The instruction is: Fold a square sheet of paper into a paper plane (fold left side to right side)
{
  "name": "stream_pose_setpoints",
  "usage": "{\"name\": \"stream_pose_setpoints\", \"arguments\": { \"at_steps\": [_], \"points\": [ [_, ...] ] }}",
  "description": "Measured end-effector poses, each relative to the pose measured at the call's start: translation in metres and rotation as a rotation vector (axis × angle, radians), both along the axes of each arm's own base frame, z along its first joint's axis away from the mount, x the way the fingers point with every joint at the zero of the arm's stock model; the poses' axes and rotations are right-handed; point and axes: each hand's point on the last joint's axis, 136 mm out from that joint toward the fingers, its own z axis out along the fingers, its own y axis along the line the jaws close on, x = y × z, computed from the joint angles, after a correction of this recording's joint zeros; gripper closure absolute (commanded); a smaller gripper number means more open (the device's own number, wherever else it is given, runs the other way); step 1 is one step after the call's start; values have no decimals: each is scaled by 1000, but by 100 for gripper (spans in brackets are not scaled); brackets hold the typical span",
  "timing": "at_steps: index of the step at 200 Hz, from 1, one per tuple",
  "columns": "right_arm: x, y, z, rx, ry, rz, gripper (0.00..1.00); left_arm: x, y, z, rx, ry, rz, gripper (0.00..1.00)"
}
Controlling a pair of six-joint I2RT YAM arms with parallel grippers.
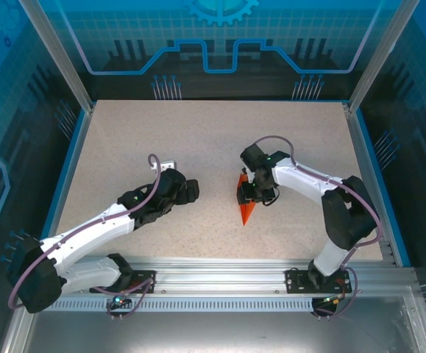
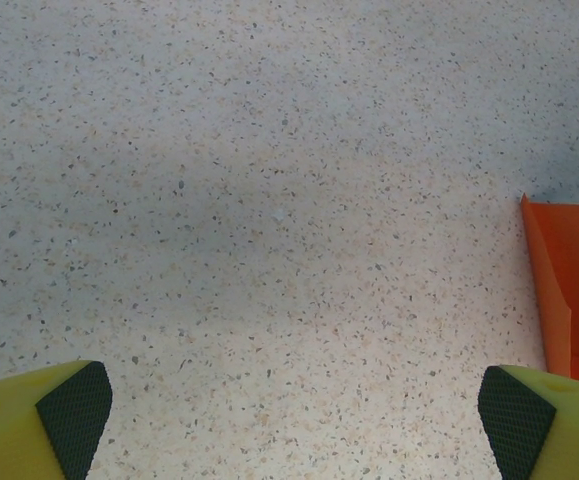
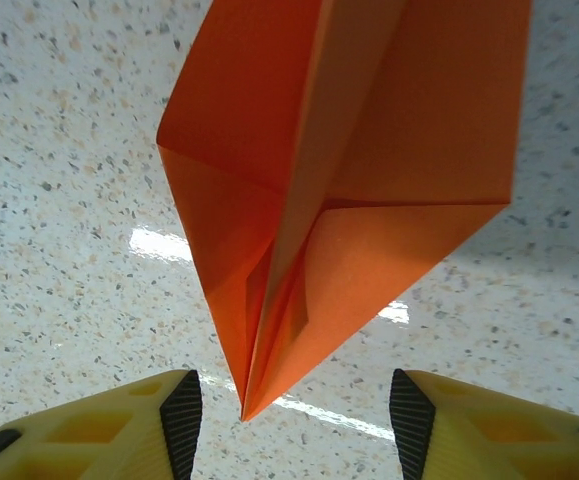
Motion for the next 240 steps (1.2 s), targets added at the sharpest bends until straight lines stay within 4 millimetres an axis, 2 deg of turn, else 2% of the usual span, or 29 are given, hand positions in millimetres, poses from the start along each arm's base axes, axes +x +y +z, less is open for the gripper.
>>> {"name": "stream_pose_setpoints", "arguments": {
  "at_steps": [24,132,180,206,240],
  "points": [
    [-1,3,-2,-2,5,2,45,-2,1,-3,7,8,0,1],
    [5,9,-22,-36,35,-6,67,-2,2,-3,9,8,2,2],
    [8,11,-33,-64,48,-4,92,-3,4,-7,20,12,7,1],
    [30,17,-14,-78,-5,7,93,-5,6,-11,28,21,6,2],
    [87,32,16,-67,-105,-6,94,-6,7,-10,27,20,7,1]
  ]
}}
